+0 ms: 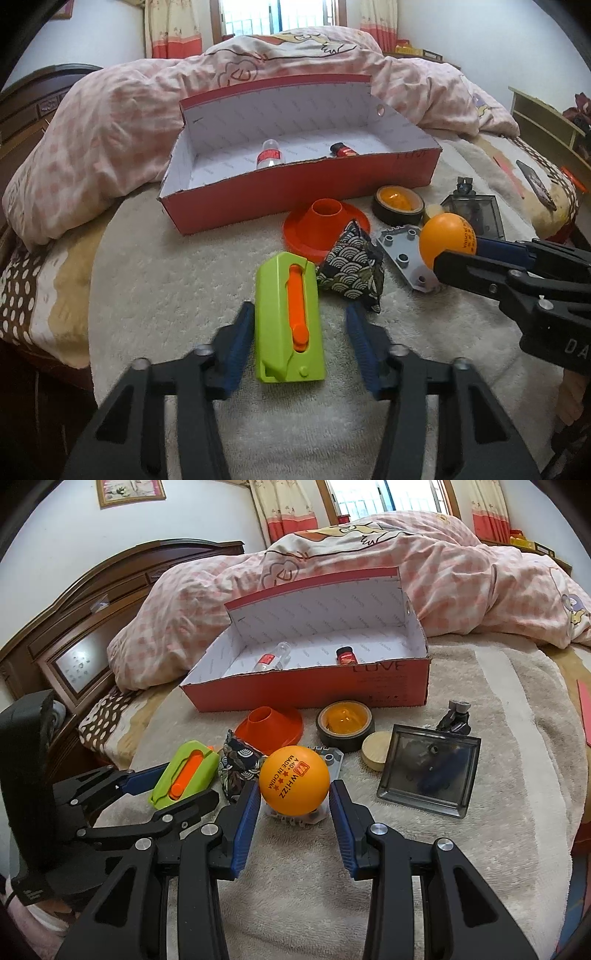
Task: Organize objects
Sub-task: 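Lift and carry the green toy and orange ball over the red box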
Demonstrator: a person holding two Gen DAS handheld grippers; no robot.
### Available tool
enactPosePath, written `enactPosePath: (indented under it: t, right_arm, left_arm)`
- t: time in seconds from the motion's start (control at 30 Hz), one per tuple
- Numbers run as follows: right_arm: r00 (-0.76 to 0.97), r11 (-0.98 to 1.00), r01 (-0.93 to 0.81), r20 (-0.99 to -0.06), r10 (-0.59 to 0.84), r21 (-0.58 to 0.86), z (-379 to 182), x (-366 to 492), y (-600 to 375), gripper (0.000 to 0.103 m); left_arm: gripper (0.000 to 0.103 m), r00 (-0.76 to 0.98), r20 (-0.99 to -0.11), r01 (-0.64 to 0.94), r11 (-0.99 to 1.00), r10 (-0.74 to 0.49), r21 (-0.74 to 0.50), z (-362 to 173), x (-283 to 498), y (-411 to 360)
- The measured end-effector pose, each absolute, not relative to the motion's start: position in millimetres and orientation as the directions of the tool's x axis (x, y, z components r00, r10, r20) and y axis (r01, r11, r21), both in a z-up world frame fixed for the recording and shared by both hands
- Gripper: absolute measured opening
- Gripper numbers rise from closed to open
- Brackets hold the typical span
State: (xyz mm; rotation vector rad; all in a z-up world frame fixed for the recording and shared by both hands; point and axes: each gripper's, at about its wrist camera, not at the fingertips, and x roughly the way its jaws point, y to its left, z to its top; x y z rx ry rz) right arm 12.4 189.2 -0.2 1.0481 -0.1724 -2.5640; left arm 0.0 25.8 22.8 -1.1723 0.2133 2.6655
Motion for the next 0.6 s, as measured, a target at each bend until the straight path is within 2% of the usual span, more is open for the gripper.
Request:
enactPosePath:
  t: [0.03, 0.23, 0.6]
  right_arm:
    - [-0.658, -0.926, 0.285, -0.653, -0.377, 0.247, -0.3, 12.5, 189.2, 0.040]
    - [-0.658, -0.926, 0.285, -0.652, -0.377, 0.247, 0.0, 12.9, 189.1, 0.040]
    - [-0.666, -0.925, 0.292, -0.642, -0.380, 0.244, 6.3, 17.9, 187.6, 0.040]
  left_arm:
    - [0.034, -0.654, -0.743, -0.258, -0.965, 0.143, 0.040, 22.4, 0.1, 25.0]
    - [0.030, -0.649, -0.736, -0.259, -0.966, 0.192, -0.023, 27.7, 1.8, 15.7]
    - [0.030, -0.647, -0.715, -0.263, -0.958, 0.265, -0.117, 42.8, 8.0, 5.6]
